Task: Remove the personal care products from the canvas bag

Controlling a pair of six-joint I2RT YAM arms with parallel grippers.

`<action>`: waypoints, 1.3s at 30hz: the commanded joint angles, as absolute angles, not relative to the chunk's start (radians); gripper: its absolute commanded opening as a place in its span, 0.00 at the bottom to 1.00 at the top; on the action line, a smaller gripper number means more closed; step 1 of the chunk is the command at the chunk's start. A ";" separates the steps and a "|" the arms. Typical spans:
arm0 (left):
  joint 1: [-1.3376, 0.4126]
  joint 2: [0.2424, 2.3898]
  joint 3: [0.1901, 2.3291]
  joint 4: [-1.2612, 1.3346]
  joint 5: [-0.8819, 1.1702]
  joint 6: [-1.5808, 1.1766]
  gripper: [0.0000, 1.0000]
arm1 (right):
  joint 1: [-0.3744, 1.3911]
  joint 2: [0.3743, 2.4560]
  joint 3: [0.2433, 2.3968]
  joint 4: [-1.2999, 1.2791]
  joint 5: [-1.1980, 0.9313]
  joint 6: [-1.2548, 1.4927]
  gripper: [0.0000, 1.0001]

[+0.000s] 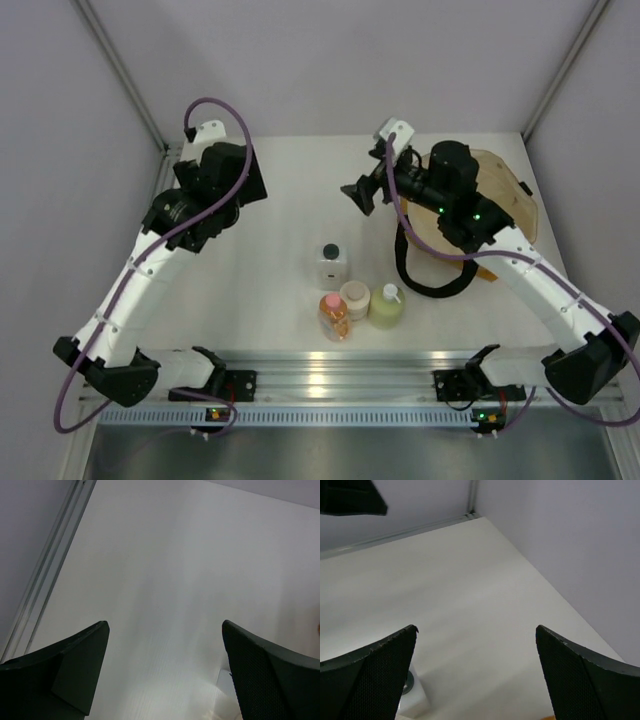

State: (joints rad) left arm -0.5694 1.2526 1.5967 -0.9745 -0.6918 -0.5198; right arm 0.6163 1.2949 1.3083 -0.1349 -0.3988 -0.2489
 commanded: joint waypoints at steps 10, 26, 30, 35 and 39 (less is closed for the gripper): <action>-0.473 1.347 1.841 -1.127 -0.726 -0.465 0.98 | 0.557 1.100 1.489 -0.524 0.362 0.006 1.00; -0.425 1.140 1.663 -1.180 -0.876 -0.543 0.98 | 0.457 0.876 1.537 -1.051 0.506 0.185 1.00; -0.426 1.065 1.614 -1.204 -0.896 -0.569 0.99 | 0.457 0.781 1.517 -1.127 0.496 0.230 0.99; -0.426 0.985 1.524 -1.213 -0.871 -0.594 0.99 | 0.457 0.635 1.343 -1.175 0.469 0.281 1.00; -0.426 0.954 1.465 -1.212 -0.836 -0.581 0.99 | 0.459 0.497 1.241 -1.186 0.509 0.299 0.99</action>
State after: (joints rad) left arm -0.4313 0.9646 1.5017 -1.1919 -0.8497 -0.5770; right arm 0.4667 0.5526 1.2823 -1.1336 0.4751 0.2646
